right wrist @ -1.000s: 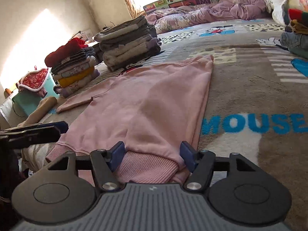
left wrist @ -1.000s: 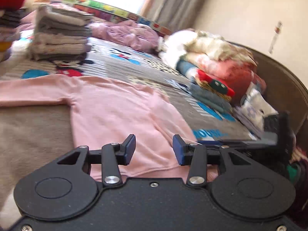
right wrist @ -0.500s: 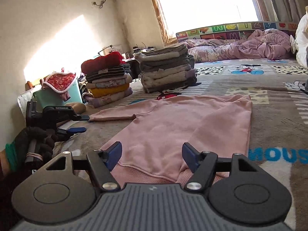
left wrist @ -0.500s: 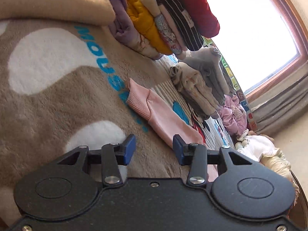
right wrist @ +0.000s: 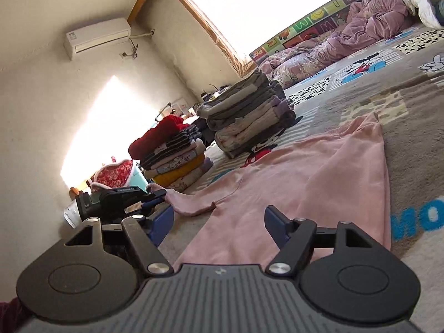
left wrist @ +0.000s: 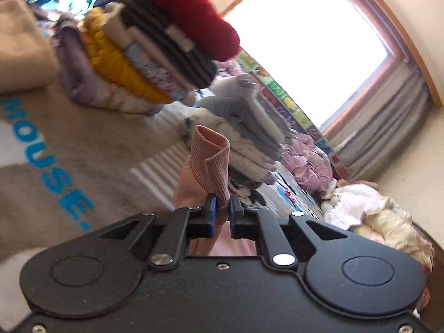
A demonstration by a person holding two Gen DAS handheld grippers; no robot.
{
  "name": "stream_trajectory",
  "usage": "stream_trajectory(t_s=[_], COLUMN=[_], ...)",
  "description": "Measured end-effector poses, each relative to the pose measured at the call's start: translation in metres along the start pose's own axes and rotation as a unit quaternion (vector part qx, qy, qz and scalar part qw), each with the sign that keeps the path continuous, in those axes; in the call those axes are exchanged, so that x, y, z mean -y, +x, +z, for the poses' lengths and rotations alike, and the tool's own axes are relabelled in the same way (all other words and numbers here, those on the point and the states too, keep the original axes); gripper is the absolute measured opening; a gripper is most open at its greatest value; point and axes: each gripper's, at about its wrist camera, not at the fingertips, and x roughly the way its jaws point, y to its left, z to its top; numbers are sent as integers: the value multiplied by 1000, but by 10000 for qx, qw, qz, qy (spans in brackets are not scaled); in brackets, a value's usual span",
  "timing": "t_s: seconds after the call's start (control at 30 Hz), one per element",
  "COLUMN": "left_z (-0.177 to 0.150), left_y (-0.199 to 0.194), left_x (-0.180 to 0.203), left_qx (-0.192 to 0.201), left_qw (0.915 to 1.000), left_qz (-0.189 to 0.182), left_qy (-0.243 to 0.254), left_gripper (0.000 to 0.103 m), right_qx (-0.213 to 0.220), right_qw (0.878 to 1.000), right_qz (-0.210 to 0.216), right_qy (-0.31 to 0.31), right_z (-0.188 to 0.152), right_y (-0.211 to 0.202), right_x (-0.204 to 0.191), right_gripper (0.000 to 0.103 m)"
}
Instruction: Fold clothes
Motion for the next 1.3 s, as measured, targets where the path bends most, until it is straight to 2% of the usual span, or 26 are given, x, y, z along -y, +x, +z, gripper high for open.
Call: stream_trajectory(t_s=[0.13, 0.23, 0.3, 0.43, 0.53, 0.67, 0.73, 0.8, 0.87, 0.93, 1.0, 1.1, 1.17, 1.3], left_z=[-19, -38, -56, -98, -130, -156, -162, -167, -170, -174, -179, -184, -188, -196], left_y=[6, 12, 21, 42, 55, 65, 67, 67, 66, 63, 58, 53, 50, 44], left_x=[63, 108, 138, 183, 204, 211, 213, 215, 217, 218, 221, 224, 227, 232], left_qx=[-111, -215, -353, -660, -855, -1077, -1129, -1131, -1167, -1186, -1179, -1171, -1173, -1118], left_qw=[9944, 9844, 9747, 9445, 9156, 8936, 8863, 8781, 8721, 8637, 8529, 8429, 8359, 8243], left_qz=[-682, -1006, -1098, -1170, -1177, -1236, -1248, -1288, -1374, -1464, -1566, -1728, -1846, -1998], left_qy=[795, 1431, 1916, 3000, 3748, 4180, 4314, 4467, 4549, 4674, 4839, 4960, 5034, 5178], left_gripper=[6, 6, 6, 6, 6, 6, 6, 6, 6, 6, 6, 6, 6, 6], right_qx=[18, 104, 210, 321, 252, 206, 191, 107, 28, 56, 110, 212, 279, 454], right_qw=[9964, 9862, 9801, 9696, 9669, 9651, 9660, 9682, 9708, 9724, 9715, 9707, 9701, 9642], right_qz=[421, 823, 993, 1234, 1222, 997, 844, 655, 441, 227, 98, -45, -33, -5], right_qy=[739, 1431, 1704, 2086, 2227, 2414, 2437, 2411, 2357, 2322, 2365, 2392, 2411, 2613], right_z=[33, 46, 53, 59, 62, 62, 62, 62, 61, 58, 55, 51, 48, 42], right_y=[11, 21, 28, 42, 50, 48, 47, 48, 48, 46, 44, 36, 26, 6], right_x=[32, 57, 70, 90, 102, 118, 123, 124, 125, 126, 128, 131, 132, 137], right_gripper=[79, 85, 88, 94, 96, 97, 96, 90, 76, 72, 64, 53, 41, 39])
